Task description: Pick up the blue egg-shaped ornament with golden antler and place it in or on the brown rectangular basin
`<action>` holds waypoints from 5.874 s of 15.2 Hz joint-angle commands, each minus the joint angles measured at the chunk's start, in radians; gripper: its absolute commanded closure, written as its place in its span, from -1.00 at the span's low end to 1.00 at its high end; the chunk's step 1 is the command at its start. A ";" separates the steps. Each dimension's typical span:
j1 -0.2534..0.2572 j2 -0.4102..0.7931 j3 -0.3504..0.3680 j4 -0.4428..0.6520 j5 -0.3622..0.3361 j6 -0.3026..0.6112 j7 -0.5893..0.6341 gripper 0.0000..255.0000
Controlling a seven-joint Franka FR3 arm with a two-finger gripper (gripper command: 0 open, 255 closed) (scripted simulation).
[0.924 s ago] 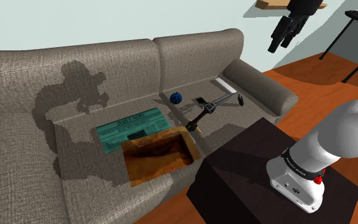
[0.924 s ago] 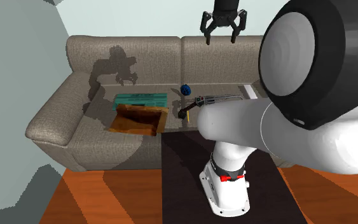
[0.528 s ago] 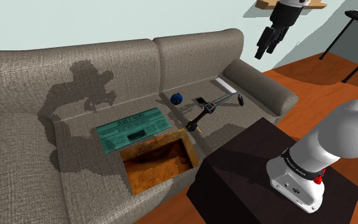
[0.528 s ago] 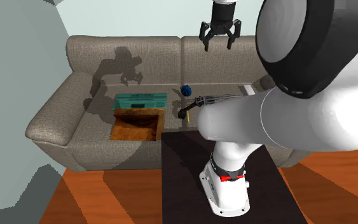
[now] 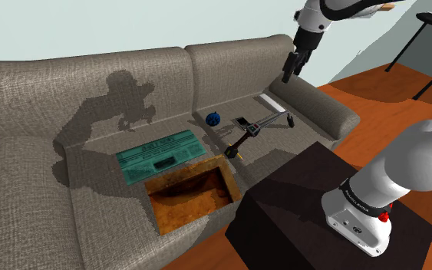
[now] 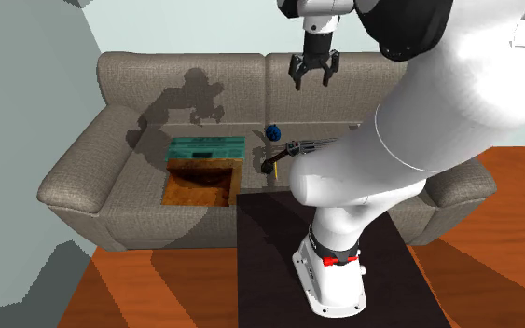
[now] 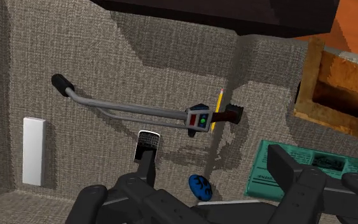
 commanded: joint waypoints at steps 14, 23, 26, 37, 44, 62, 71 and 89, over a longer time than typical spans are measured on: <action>0.033 0.574 -0.013 0.223 0.030 0.326 -0.198 -1.00; 0.035 0.928 0.016 0.488 0.039 0.399 -0.293 -1.00; 0.037 1.047 0.027 0.599 0.034 0.401 -0.318 -1.00; 0.049 1.373 0.048 0.922 0.016 0.391 -0.370 -1.00; 0.049 1.409 0.048 0.934 0.015 0.416 -0.370 -1.00; 0.049 1.375 0.048 0.916 0.016 0.399 -0.370 1.00; 0.048 1.279 0.049 0.881 0.016 0.339 -0.371 1.00; 0.047 1.119 0.051 0.870 0.019 0.190 -0.372 1.00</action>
